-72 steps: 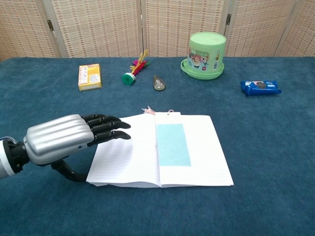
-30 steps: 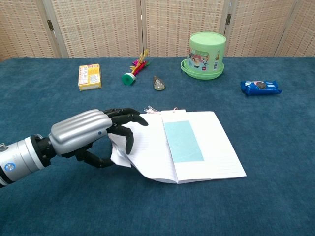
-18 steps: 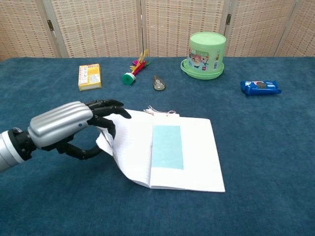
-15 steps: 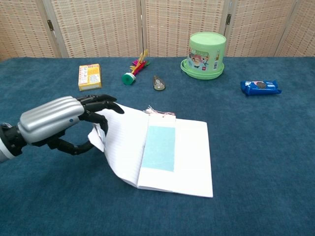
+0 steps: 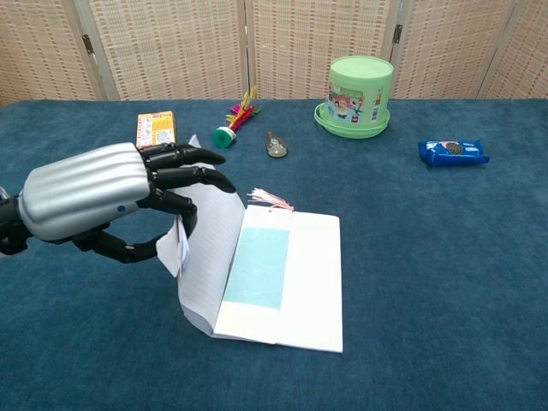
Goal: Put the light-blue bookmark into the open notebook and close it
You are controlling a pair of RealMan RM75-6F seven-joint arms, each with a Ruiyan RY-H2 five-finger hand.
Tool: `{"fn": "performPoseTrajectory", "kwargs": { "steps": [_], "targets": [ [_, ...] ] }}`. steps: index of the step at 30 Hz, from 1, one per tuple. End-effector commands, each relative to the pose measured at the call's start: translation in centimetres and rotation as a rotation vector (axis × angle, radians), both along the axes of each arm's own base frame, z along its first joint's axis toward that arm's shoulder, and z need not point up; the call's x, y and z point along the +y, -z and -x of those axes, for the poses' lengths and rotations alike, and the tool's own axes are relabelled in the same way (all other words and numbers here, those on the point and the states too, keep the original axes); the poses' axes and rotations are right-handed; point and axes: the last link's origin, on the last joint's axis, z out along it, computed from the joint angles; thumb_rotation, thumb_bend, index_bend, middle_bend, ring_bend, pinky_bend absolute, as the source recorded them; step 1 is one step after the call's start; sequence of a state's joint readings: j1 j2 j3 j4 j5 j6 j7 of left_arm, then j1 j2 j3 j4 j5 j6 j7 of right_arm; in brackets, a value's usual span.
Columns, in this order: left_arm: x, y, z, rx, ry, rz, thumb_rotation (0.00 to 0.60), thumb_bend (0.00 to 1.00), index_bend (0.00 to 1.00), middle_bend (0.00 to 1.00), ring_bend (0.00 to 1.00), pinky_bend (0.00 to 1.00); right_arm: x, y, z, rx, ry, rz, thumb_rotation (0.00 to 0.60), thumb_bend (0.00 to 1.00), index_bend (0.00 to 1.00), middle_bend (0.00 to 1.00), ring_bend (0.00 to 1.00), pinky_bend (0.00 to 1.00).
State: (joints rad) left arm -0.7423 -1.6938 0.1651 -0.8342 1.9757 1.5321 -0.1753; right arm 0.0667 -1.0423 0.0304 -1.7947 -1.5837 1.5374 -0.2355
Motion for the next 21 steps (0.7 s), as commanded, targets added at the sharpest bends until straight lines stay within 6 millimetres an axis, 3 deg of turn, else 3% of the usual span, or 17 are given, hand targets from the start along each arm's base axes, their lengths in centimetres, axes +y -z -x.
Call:
{"fn": "performPoseTrajectory", "kwargs": {
  "steps": [1, 7, 13, 17, 21],
  "targets": [
    [-0.2, 0.2, -1.2, 0.043, 0.078, 0.000, 0.600, 0.55, 0.61, 0.20, 0.10, 0.15, 0.1, 0.0, 0.1, -0.001, 0.003, 0.002, 0.600, 0.20, 0.00, 0.10, 0.00, 0.00],
    [0.1, 0.5, -3.0, 0.079, 0.149, -0.021, 0.600, 0.55, 0.54, 0.20, 0.10, 0.15, 0.4, -0.2, 0.2, -0.004, 0.010, 0.012, 0.600, 0.20, 0.00, 0.10, 0.00, 0.00],
    [0.2, 0.5, -4.1, 0.070, 0.144, -0.050, 0.600, 0.54, 0.27, 0.13, 0.10, 0.15, 0.6, -0.3, 0.4, -0.006, 0.014, 0.019, 0.600, 0.20, 0.00, 0.10, 0.00, 0.00],
    [0.1, 0.3, -4.4, 0.052, 0.118, -0.055, 0.600, 0.43, 0.15, 0.10, 0.08, 0.15, 0.8, -0.4, 0.5, -0.010, 0.016, 0.025, 0.600, 0.20, 0.00, 0.10, 0.00, 0.00],
    [0.0, -0.2, -4.4, 0.006, 0.056, -0.050, 0.600, 0.35, 0.12, 0.09, 0.08, 0.15, 0.8, -0.6, 0.6, -0.010, 0.014, 0.029, 0.600, 0.20, 0.00, 0.10, 0.00, 0.00]
  ]
}}
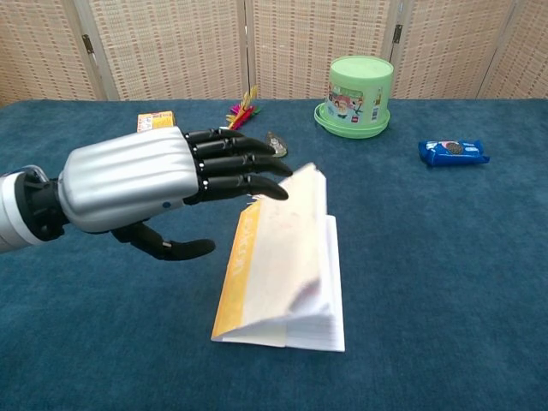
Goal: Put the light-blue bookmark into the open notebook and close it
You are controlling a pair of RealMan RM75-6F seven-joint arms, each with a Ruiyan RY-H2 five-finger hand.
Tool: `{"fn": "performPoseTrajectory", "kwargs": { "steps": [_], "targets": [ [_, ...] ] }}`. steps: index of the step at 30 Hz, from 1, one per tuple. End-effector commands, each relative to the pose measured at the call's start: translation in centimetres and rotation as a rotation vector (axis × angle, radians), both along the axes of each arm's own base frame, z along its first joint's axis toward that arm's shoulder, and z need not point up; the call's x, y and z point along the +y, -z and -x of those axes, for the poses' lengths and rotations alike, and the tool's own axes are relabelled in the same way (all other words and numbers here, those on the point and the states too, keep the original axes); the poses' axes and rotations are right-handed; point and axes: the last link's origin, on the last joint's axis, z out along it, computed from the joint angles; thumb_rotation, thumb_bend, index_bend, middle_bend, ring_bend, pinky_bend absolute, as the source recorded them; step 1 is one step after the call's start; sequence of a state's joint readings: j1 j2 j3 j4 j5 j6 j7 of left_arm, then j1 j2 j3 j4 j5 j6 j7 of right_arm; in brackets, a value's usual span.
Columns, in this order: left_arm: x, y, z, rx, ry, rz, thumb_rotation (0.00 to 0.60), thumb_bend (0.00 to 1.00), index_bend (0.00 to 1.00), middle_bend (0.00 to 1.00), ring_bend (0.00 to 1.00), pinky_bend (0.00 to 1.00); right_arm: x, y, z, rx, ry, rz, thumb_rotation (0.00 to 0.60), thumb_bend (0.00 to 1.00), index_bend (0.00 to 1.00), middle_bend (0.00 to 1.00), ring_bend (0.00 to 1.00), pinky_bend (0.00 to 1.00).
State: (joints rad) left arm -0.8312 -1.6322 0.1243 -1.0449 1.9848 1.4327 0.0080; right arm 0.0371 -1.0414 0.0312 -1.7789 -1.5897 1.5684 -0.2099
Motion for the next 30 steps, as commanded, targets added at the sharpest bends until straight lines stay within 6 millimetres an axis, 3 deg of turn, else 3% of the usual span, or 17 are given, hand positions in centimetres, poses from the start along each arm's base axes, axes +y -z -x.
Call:
{"fn": "performPoseTrajectory", "kwargs": {
  "steps": [1, 8, 14, 17, 24, 30],
  "targets": [
    [0.0, -0.7, 0.2, -0.045, -0.068, 0.003, 0.600, 0.35, 0.12, 0.09, 0.08, 0.15, 0.0, -0.1, 0.1, 0.000, 0.001, 0.002, 0.600, 0.20, 0.00, 0.10, 0.00, 0.00],
    [0.4, -4.2, 2.8, -0.181, -0.401, -0.023, 0.600, 0.35, 0.12, 0.08, 0.08, 0.15, -0.4, -0.5, 0.6, 0.005, 0.019, -0.032, 0.600, 0.21, 0.00, 0.10, 0.00, 0.00],
    [-0.3, -8.7, 7.9, -0.253, -0.769, -0.123, 0.600, 0.35, 0.12, 0.08, 0.08, 0.15, -0.9, -0.5, 1.2, 0.001, 0.015, -0.065, 0.600, 0.23, 0.00, 0.10, 0.00, 0.00],
    [-0.9, -10.5, 9.9, -0.248, -0.869, -0.199, 0.600, 0.35, 0.12, 0.07, 0.08, 0.15, -1.1, -0.3, 1.3, -0.008, -0.002, -0.067, 0.600, 0.23, 0.00, 0.10, 0.00, 0.00],
    [-4.2, -14.2, 13.9, -0.285, -1.099, -0.334, 0.600, 0.35, 0.12, 0.07, 0.08, 0.15, -1.7, 0.4, 1.8, -0.029, -0.026, -0.090, 0.600, 0.23, 0.00, 0.10, 0.00, 0.00],
    [-7.5, -15.2, 15.1, -0.279, -1.155, -0.389, 0.600, 0.35, 0.13, 0.07, 0.08, 0.15, -2.1, 1.0, 1.8, -0.044, -0.037, -0.108, 0.600, 0.23, 0.00, 0.10, 0.00, 0.00]
  ]
}}
